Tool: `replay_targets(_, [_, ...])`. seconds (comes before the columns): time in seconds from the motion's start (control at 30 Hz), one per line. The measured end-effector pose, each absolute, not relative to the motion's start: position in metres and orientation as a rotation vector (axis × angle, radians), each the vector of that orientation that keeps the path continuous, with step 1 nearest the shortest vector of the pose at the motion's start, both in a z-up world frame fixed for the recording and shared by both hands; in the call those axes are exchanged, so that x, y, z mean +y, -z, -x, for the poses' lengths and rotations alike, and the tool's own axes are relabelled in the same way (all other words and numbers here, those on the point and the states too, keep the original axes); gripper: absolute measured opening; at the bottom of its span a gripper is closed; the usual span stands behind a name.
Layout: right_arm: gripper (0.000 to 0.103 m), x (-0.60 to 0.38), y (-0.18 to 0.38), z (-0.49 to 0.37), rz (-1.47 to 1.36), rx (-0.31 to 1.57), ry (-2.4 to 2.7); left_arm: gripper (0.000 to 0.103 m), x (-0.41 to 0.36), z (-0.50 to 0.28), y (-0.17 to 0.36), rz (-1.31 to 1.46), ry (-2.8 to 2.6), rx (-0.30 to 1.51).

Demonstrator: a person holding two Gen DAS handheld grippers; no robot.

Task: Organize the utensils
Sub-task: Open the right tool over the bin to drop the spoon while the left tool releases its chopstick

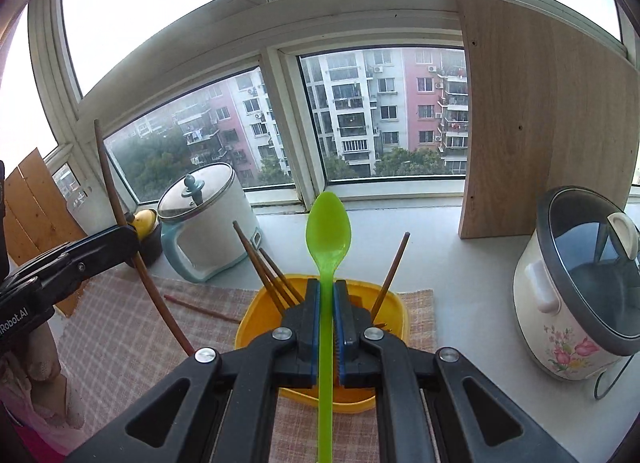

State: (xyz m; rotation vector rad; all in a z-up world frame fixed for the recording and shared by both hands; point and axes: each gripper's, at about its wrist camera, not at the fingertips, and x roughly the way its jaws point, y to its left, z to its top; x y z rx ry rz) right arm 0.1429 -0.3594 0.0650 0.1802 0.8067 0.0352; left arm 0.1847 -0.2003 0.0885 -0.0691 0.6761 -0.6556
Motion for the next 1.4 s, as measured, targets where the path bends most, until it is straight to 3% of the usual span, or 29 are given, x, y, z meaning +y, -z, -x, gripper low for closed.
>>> replay_targets(0.83, [0.005,-0.369,-0.035,-0.192,-0.197,0.822,0.014,0.004,-0.224,-0.224,-0.049,0.047,0.607,0.765])
replay_targets(0.9, [0.009,-0.368,-0.034,-0.19,-0.196,0.822,0.017,0.004,-0.224,-0.223,-0.048,0.041,0.605,0.77])
replay_targets(1.0, [0.027,-0.368,-0.034,-0.186,-0.197,0.822,0.018,0.004,-0.225,-0.22,-0.045,0.032,0.606,0.779])
replay_targets(1.23, [0.034,-0.374,-0.037,-0.174,-0.216,0.816,0.044,0.005,-0.22,-0.21,-0.045,0.011,0.61,0.774])
replay_targets(1.4, [0.044,-0.375,-0.039,-0.165,-0.234,0.812,0.053,0.012,-0.214,-0.202,-0.047,0.005,0.615,0.763])
